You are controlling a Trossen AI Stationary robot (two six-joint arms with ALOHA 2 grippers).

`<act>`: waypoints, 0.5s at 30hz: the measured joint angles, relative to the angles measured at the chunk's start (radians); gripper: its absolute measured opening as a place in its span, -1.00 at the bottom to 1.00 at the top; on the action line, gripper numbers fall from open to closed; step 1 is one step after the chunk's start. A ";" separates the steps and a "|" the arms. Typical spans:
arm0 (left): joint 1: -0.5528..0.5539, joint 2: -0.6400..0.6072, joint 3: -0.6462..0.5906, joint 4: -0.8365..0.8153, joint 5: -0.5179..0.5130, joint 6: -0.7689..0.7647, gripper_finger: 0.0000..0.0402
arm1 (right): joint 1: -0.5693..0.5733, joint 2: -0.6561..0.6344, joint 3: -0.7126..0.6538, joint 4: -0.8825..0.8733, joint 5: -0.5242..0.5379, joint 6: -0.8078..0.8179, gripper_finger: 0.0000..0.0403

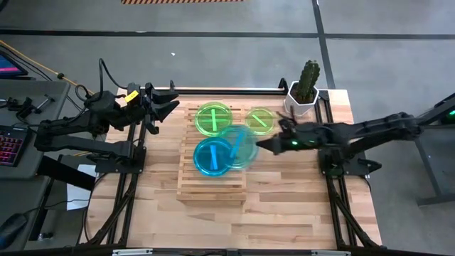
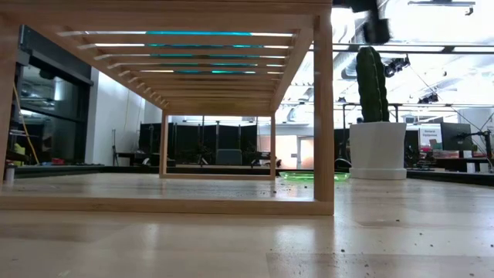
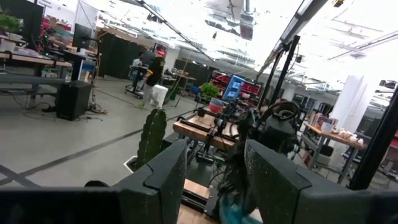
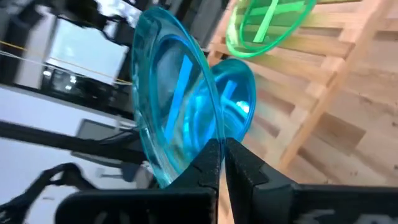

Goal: Place and stack plates onto a shelf
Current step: Stack the blue plate on top of the blue plate on the shelf

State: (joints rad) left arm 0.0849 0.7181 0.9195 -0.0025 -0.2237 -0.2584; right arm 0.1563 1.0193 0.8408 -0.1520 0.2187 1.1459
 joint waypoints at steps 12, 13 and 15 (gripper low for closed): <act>0.000 0.000 0.000 0.005 0.000 -0.001 -0.23 | -0.137 0.394 0.245 0.000 -0.215 -0.097 -1.00; 0.000 0.000 0.000 0.007 0.000 -0.001 -0.23 | -0.141 0.408 0.254 -0.001 -0.221 -0.105 -1.00; 0.000 0.000 0.000 0.008 0.000 -0.002 -0.23 | -0.146 0.426 0.265 0.000 -0.232 -0.108 -1.00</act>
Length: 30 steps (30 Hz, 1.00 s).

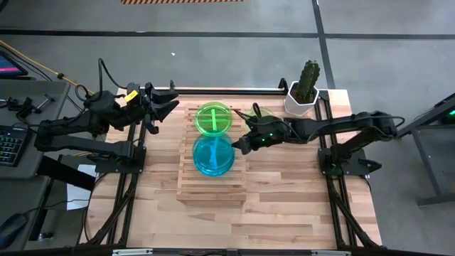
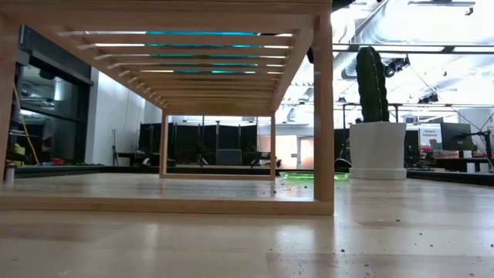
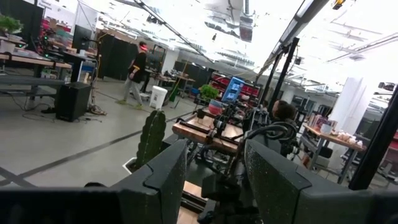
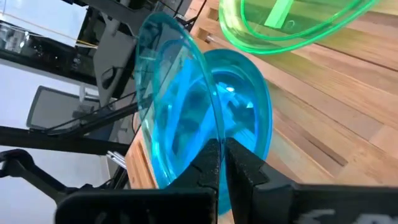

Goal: Place and stack plates onto a shelf
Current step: Stack the blue plate on top of the blue plate on the shelf

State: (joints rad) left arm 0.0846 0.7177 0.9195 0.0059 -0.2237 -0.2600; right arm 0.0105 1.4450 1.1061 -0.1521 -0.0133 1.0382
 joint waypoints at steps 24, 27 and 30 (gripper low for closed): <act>0.000 -0.002 0.000 -0.001 0.000 -0.018 -0.23 | 0.003 0.002 0.000 0.004 -0.017 -0.021 -0.98; 0.000 -0.002 0.000 -0.001 0.000 -0.018 -0.23 | 0.003 0.002 0.000 0.029 -0.017 -0.028 -0.90; 0.000 -0.002 0.000 -0.001 0.000 -0.018 -0.23 | 0.003 0.002 0.000 0.064 -0.017 -0.047 -0.73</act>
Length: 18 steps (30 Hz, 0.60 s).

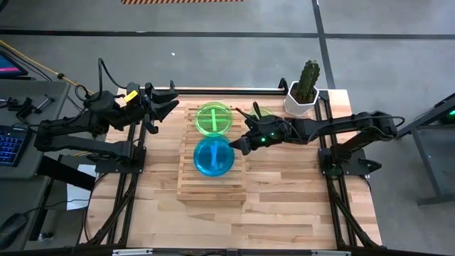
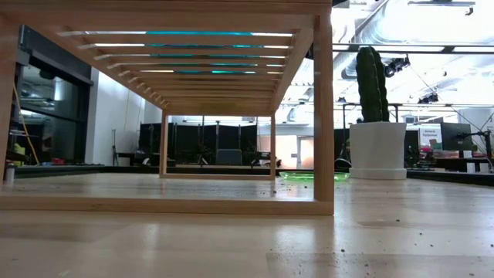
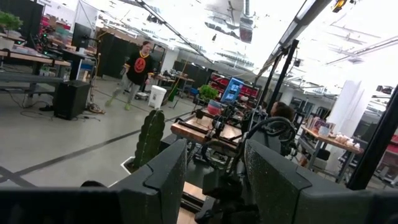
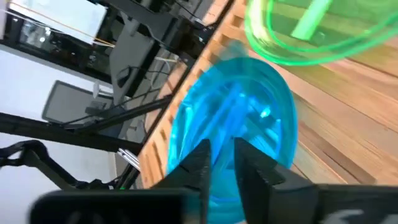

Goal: Place and stack plates onto a shelf
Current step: Stack the blue plate on top of the blue plate on the shelf

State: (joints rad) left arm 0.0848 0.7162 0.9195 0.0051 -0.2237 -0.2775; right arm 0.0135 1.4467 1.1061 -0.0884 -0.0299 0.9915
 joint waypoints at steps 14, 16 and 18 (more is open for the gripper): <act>0.000 0.000 0.000 0.000 0.000 0.000 -0.23 | -0.006 0.000 0.000 0.043 -0.057 -0.055 -0.05; 0.000 0.000 0.000 0.000 0.000 0.000 -0.23 | -0.016 0.000 0.000 0.034 -0.105 -0.082 -0.04; 0.000 0.000 0.000 0.000 0.000 0.000 -0.23 | -0.030 0.000 0.000 0.017 -0.138 -0.101 -0.03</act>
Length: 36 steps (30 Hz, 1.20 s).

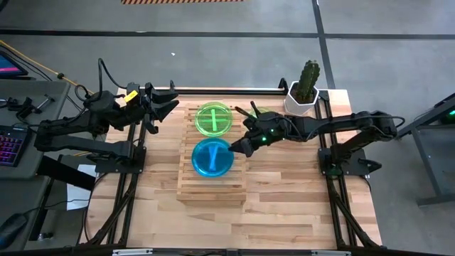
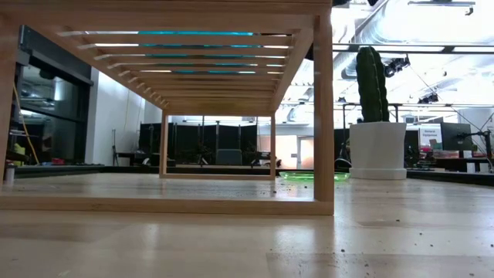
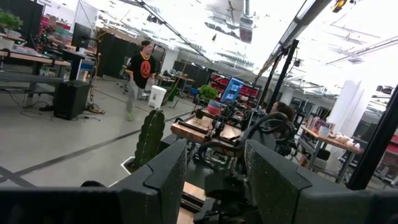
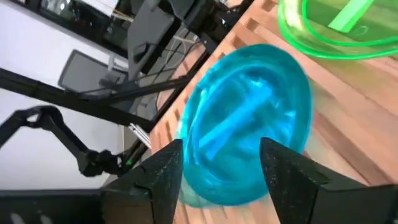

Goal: Place and stack plates onto a shelf
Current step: Stack the blue plate on top of the blue plate on the shelf, then stack the green plate on top of the green plate on the shelf

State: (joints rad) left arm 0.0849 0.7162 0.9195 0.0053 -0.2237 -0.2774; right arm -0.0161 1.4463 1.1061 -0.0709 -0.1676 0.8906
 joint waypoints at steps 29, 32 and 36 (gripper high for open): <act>0.000 0.004 0.000 -0.001 -0.061 -0.034 -0.23 | 0.052 -0.386 0.000 -0.235 0.475 -0.447 -0.03; 0.000 0.004 0.000 -0.001 -0.061 -0.034 -0.23 | 0.049 -0.381 0.000 -0.245 0.479 -0.437 -0.03; 0.000 0.006 0.000 -0.008 -0.061 -0.034 -0.23 | 0.033 -0.382 0.000 -0.372 0.541 -0.299 -0.03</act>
State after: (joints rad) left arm 0.0849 0.7219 0.9192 -0.0025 -0.2852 -0.3115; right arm 0.0174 1.0641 1.1061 -0.4425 0.3735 0.5917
